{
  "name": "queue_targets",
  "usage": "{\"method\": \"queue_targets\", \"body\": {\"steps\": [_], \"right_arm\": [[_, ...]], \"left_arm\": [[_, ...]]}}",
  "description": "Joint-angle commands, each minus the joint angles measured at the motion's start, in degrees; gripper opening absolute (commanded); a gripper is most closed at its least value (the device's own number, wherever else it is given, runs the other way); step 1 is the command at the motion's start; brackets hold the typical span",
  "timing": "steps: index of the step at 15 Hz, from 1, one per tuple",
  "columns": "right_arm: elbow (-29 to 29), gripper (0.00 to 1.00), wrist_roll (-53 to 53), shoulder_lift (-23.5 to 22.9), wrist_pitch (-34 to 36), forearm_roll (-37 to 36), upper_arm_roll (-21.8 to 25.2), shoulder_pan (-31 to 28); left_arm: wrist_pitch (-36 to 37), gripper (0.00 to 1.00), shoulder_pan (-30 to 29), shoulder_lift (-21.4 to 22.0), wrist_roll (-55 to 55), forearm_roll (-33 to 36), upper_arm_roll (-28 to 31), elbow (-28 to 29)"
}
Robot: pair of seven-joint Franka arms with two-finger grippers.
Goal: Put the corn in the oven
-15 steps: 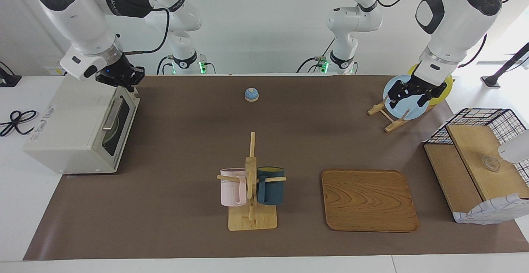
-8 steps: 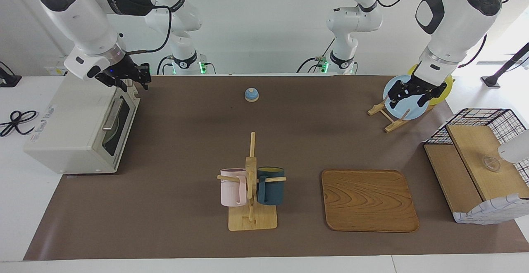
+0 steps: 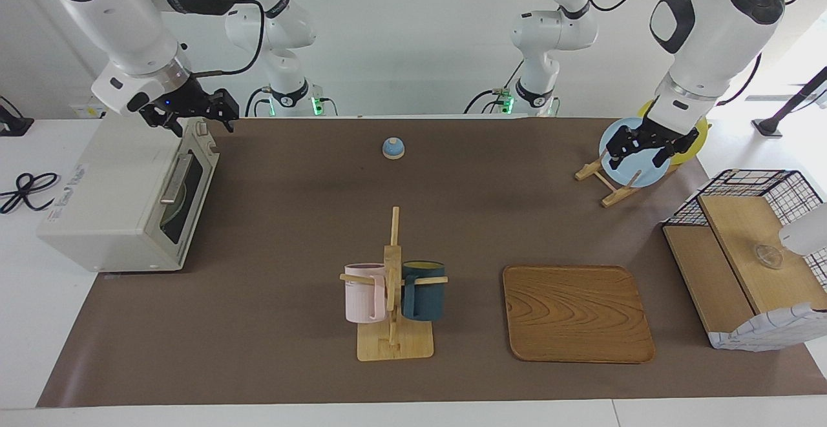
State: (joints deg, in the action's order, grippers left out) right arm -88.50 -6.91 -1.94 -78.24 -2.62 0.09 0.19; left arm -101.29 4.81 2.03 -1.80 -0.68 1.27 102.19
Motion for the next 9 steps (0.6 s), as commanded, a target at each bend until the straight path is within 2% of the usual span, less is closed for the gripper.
{"method": "queue_targets", "body": {"steps": [1, 9], "right_arm": [[-0.4, 1.00, 0.8, 0.8, -0.6, 1.6, 0.5, 0.4], [-0.5, 1.00, 0.8, 0.7, -2.1, 1.7, 1.0, 1.1]], "left_arm": [[0.7, 1.00, -0.7, 0.6, 0.0, 0.9, -0.4, 0.0], [0.7, 1.00, -0.7, 0.6, 0.0, 0.9, -0.4, 0.0]]}}
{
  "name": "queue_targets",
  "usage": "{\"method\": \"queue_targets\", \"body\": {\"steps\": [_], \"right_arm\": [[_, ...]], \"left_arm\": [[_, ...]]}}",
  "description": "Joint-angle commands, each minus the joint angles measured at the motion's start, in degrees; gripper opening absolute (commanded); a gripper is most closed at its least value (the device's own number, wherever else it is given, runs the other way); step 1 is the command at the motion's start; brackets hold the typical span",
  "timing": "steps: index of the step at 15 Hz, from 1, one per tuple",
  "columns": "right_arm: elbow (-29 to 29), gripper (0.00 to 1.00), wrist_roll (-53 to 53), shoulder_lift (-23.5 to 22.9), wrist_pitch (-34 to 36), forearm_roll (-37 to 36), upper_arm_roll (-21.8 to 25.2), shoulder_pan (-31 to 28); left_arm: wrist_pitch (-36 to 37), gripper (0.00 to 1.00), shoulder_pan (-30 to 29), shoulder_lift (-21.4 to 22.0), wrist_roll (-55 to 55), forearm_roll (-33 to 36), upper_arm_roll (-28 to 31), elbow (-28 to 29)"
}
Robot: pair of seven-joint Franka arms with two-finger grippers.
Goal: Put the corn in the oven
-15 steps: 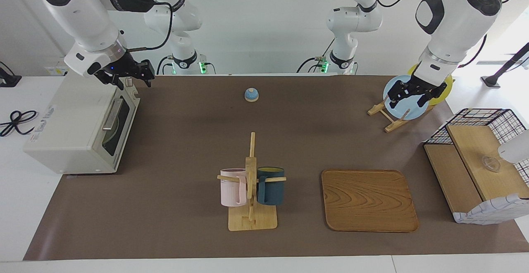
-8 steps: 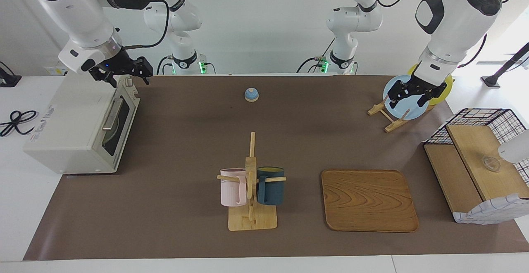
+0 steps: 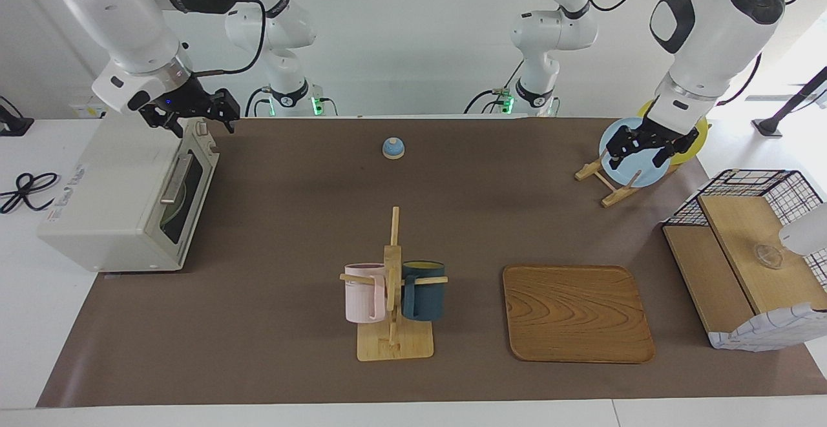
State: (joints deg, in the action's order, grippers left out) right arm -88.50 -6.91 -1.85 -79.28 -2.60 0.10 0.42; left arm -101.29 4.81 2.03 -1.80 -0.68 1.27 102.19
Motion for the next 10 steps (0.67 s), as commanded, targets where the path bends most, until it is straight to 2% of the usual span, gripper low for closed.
{"method": "queue_targets", "body": {"steps": [1, 10], "right_arm": [[-0.3, 1.00, 1.0, 0.6, -1.0, 1.7, 1.2, 1.4], [-1.1, 1.00, 2.0, 2.2, -3.1, 1.7, 1.1, 1.4]], "left_arm": [[0.7, 1.00, -0.7, 0.6, 0.0, 0.9, -0.4, 0.0], [0.7, 1.00, -0.7, 0.6, 0.0, 0.9, -0.4, 0.0]]}}
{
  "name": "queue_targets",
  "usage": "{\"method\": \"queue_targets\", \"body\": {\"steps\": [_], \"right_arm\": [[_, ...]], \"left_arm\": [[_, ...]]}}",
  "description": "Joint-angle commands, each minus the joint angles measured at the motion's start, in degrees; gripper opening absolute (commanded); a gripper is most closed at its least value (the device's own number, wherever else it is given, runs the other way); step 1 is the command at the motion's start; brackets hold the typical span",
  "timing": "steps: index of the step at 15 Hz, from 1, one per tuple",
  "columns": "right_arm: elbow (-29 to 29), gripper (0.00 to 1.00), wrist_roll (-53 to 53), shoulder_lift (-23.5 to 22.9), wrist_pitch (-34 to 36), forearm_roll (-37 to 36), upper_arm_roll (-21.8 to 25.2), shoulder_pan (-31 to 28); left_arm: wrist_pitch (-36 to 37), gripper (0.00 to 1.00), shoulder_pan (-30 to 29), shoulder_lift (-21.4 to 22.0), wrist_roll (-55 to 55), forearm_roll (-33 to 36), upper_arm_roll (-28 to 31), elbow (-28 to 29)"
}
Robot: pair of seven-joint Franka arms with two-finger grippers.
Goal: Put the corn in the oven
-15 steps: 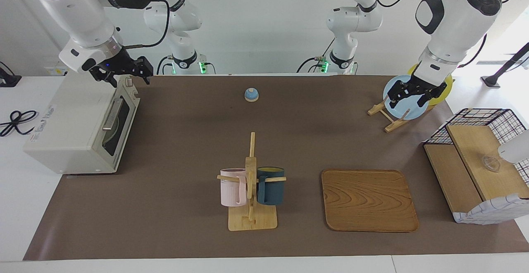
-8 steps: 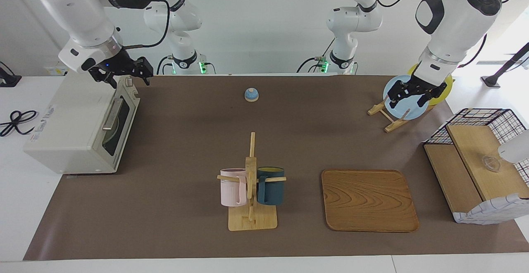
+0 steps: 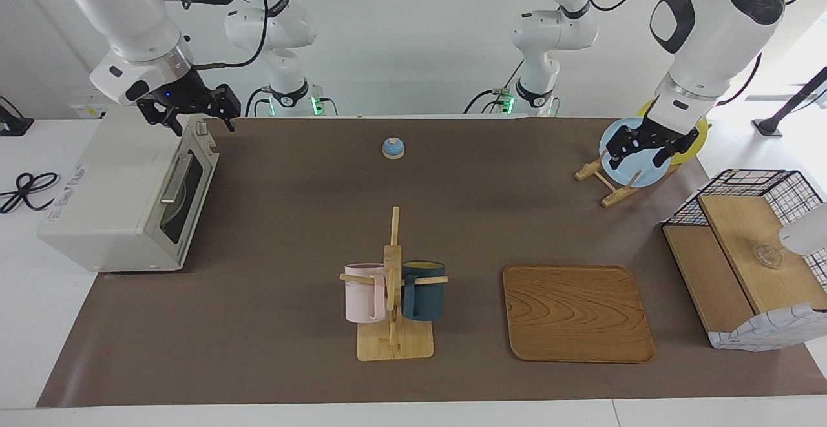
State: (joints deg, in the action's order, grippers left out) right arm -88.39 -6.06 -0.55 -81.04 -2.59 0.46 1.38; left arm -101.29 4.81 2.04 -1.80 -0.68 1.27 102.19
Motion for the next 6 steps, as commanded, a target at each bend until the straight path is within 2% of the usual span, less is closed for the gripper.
{"method": "queue_targets", "body": {"steps": [1, 6], "right_arm": [[-1.2, 1.00, 1.1, 0.8, -1.3, 1.7, 0.8, 0.5], [-1.2, 1.00, 1.2, 0.6, -1.8, 1.7, 0.7, 0.0]], "left_arm": [[0.7, 1.00, -0.7, 0.6, 0.0, 0.9, -0.4, 0.0], [0.7, 1.00, -0.7, 0.6, 0.0, 0.9, -0.4, 0.0]]}}
